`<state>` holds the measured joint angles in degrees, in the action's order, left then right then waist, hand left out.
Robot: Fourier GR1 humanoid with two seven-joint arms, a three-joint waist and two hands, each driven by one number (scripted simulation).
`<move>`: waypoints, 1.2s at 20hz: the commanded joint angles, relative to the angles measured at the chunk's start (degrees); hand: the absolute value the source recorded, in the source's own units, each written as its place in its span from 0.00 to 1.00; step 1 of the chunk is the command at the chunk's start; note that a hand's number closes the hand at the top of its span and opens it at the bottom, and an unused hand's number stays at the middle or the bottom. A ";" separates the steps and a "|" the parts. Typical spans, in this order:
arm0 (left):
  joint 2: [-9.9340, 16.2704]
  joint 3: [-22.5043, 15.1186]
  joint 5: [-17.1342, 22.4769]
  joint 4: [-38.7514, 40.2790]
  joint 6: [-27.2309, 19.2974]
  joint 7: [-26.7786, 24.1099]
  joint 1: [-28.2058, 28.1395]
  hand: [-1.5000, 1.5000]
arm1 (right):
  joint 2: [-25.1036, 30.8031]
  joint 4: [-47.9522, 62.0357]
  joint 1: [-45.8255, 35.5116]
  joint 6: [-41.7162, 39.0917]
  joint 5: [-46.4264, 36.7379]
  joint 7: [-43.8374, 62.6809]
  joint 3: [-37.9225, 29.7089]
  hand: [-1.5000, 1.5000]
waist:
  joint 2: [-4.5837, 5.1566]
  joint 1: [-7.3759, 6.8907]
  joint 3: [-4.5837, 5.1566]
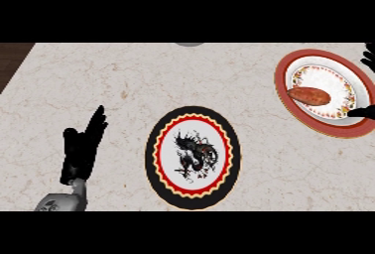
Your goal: Pick the sweet potato from the plate and place it in the plate
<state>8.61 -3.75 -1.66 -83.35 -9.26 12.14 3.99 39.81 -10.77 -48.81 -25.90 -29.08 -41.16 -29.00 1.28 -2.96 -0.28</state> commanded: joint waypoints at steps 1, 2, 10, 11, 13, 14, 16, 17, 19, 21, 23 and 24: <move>-1.66 -0.76 -1.24 0.57 -1.59 -0.59 0.27 0.50 | -0.05 0.02 1.41 -1.12 -1.19 -4.82 1.28 0.00 | 0.16 -0.24 -0.03; 0.26 0.88 -0.09 2.45 0.39 -0.40 1.49 0.50 | -1.26 0.20 0.38 0.10 -0.66 -3.94 0.90 0.00 | 0.08 -0.01 0.01; -0.89 0.62 -0.47 2.80 0.06 0.00 3.18 0.50 | 0.71 1.13 0.71 1.53 -0.99 -3.37 1.41 0.00 | 0.08 0.13 0.01; -0.13 0.11 -0.09 0.05 1.14 0.06 0.24 0.50 | 0.60 1.60 2.09 3.16 -0.18 -4.31 0.42 0.00 | 0.09 -0.39 -0.04; -2.45 -1.54 -1.85 0.72 -1.02 -1.05 -0.13 0.50 | 1.99 1.82 2.25 2.48 -0.75 -4.23 0.92 0.00 | 0.34 -0.58 -0.08; 0.35 0.61 -0.33 -0.73 0.74 1.38 1.40 0.50 | 1.81 1.95 4.44 2.25 -0.52 -6.89 0.75 0.00 | 0.36 -0.57 -0.15; 0.55 0.17 -0.44 -0.23 1.55 0.87 1.17 0.50 | 2.13 2.01 3.64 2.88 -0.82 -5.90 1.01 0.00 | 0.47 -0.88 -0.15; -1.76 -1.08 -1.34 0.91 0.04 -1.76 -0.86 0.50 | 2.80 2.24 2.10 2.64 -0.59 -3.89 0.75 0.00 | 0.50 -1.08 -0.11; 0.08 1.43 -0.11 1.43 0.71 0.59 2.50 0.50 | 3.86 2.43 4.63 2.85 -0.46 -6.07 0.55 0.00 | 0.54 -0.41 -0.14; -1.73 -0.20 -1.97 0.76 -1.28 0.42 3.37 0.50 | 5.14 2.58 2.64 1.61 -0.10 -3.95 0.25 0.00 | 0.36 -0.38 -0.12; -1.39 -0.76 -1.57 -0.33 -0.19 0.15 0.75 0.50 | 4.74 2.60 4.21 3.61 0.33 -5.73 -0.32 0.00 | 0.54 -1.15 -0.23; -1.85 -0.66 -1.77 1.03 -0.58 0.38 2.49 0.50 | 5.34 2.87 5.39 2.91 0.29 -6.52 -0.28 0.00 | 0.63 -0.57 -0.23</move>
<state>7.41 -4.06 -2.87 -82.82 -9.27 12.21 5.48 44.12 -8.55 -44.99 -20.74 -29.26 -44.47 -28.70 1.81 -3.72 -0.45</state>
